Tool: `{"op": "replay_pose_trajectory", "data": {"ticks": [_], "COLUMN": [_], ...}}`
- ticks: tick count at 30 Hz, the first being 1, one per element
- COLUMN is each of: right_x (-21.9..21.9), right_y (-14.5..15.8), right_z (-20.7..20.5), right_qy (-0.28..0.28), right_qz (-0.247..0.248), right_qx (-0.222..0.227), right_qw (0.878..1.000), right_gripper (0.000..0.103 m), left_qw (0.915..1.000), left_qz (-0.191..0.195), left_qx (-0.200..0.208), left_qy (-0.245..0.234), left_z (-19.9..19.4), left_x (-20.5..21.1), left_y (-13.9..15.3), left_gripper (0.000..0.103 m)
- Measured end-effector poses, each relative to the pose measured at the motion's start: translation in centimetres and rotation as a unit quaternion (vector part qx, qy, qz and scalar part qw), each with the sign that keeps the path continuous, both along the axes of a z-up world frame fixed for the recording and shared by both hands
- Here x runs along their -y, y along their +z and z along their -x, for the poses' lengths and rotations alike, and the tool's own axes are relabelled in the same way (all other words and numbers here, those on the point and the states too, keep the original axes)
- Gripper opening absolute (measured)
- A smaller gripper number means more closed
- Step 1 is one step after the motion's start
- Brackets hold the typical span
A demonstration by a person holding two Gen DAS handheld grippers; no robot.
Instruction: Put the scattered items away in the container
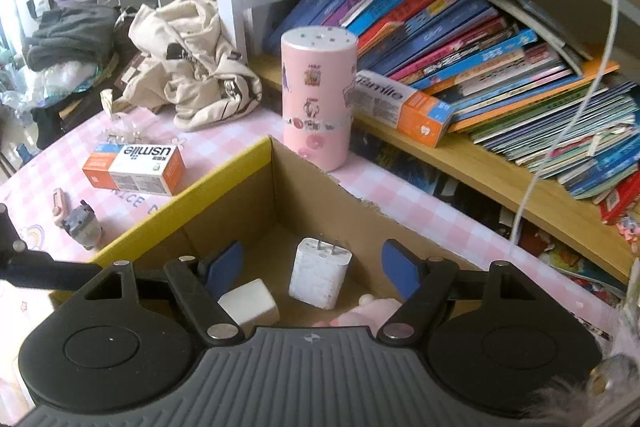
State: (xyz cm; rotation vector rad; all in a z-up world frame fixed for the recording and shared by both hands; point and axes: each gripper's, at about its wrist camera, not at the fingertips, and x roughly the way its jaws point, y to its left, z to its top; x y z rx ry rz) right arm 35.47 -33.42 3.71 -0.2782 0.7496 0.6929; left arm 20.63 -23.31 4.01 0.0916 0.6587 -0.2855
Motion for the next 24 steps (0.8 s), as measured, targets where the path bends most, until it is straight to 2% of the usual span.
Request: {"op": "replay_pose_trajectory", "data": {"ticks": [7, 13, 24], "right_x": [2.1, 3.7, 6.0], "right_y": [2.4, 3.8, 4.7], "right_z": [2.9, 5.5, 11.8], "right_qy": [-0.022, -0.053, -0.148], "right_qz": [-0.026, -0.040, -0.053], "right_qx": [0.018, 0.030, 0.050], "right_qw": [0.999, 0.997, 0.986], "right_gripper": [0.082, 0.083, 0.083], "left_qw": [0.9990, 0.9969, 0.9967], "left_qz": [0.025, 0.050, 0.056], "left_qx": [0.031, 0.052, 0.054], "left_qy": [0.018, 0.033, 0.021], "left_z": [2.4, 4.2, 7.2], "left_x": [-1.5, -3.3, -6.3], "left_y": [1.9, 3.0, 2.2], "left_gripper": [0.084, 0.086, 0.086]}}
